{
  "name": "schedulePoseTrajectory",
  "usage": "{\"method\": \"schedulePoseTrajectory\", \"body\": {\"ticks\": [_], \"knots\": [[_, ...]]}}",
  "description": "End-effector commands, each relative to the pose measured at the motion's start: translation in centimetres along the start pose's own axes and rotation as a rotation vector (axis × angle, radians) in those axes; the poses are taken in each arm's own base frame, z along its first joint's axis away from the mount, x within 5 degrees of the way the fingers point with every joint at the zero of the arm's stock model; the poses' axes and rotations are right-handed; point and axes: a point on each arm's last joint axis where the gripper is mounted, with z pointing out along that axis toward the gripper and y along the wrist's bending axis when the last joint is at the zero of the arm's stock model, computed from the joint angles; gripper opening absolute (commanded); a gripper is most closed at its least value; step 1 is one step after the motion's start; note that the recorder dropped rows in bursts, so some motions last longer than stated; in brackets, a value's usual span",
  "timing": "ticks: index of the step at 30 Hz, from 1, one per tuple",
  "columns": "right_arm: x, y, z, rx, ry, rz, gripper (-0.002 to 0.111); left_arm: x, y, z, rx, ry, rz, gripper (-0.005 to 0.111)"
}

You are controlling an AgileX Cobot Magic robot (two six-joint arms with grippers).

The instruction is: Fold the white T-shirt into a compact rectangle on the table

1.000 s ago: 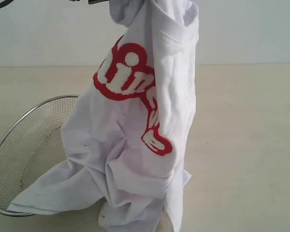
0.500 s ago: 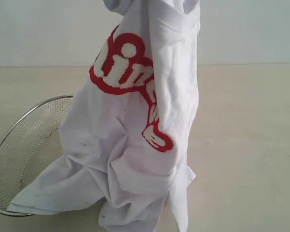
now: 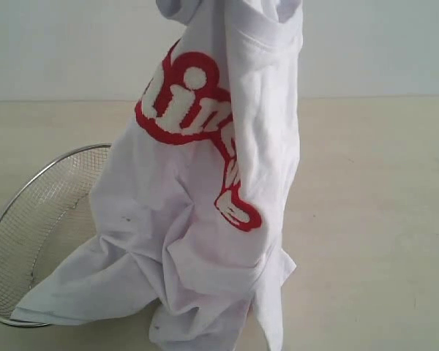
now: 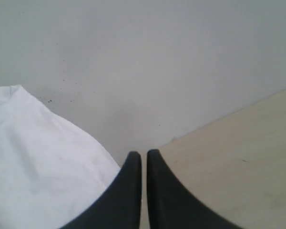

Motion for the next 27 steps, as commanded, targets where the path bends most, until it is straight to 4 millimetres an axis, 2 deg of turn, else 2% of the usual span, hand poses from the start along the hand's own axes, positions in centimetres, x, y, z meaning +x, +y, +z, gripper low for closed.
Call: {"method": "schedulePoseTrajectory", "body": {"ticks": [1, 3, 5, 7, 10, 12, 17, 20, 25, 27], "knots": [[-2.1, 1.6, -0.3, -0.04, -0.017, 0.045, 0.0, -0.1, -0.5, -0.2, 0.017, -0.007, 0.004, 0.005], [-3.7, 2.6, -0.2, -0.055, -0.042, 0.031, 0.0, -0.1, -0.5, -0.2, 0.016, -0.009, 0.004, 0.005], [-4.8, 3.6, 0.5, -0.044, 0.014, -0.011, 0.0, -0.1, -0.5, -0.2, 0.016, -0.009, 0.004, 0.005], [-6.1, 4.7, 2.1, -0.022, 0.111, -0.071, 0.0, -0.1, -0.5, -0.2, 0.016, -0.009, 0.004, 0.005], [-7.3, 6.1, 5.5, -0.005, 0.277, -0.163, 0.0, -0.1, -0.5, -0.2, 0.016, -0.009, 0.004, 0.005], [-7.3, 7.3, 8.5, -0.038, 0.422, -0.193, 0.0, 0.0, -0.4, -0.2, 0.006, 0.0, 0.013, 0.005], [-5.2, 10.0, 14.7, -0.23, 0.771, -0.255, 0.002, 0.2, -0.2, -0.2, -0.019, 0.026, 0.023, 0.005], [-4.7, 10.2, 16.8, -0.28, 0.882, -0.291, 0.014, 0.2, -0.1, -0.2, -0.027, 0.026, 0.002, 0.005], [-6.3, 9.3, 18.9, -0.332, 0.938, -0.309, 0.053, 0.3, -0.1, -0.2, -0.029, 0.037, 0.0, 0.005], [-7.3, 8.9, 19.4, -0.378, 0.924, -0.344, 0.055, 0.3, -0.1, -0.2, -0.03, 0.038, -0.005, 0.005]]}}
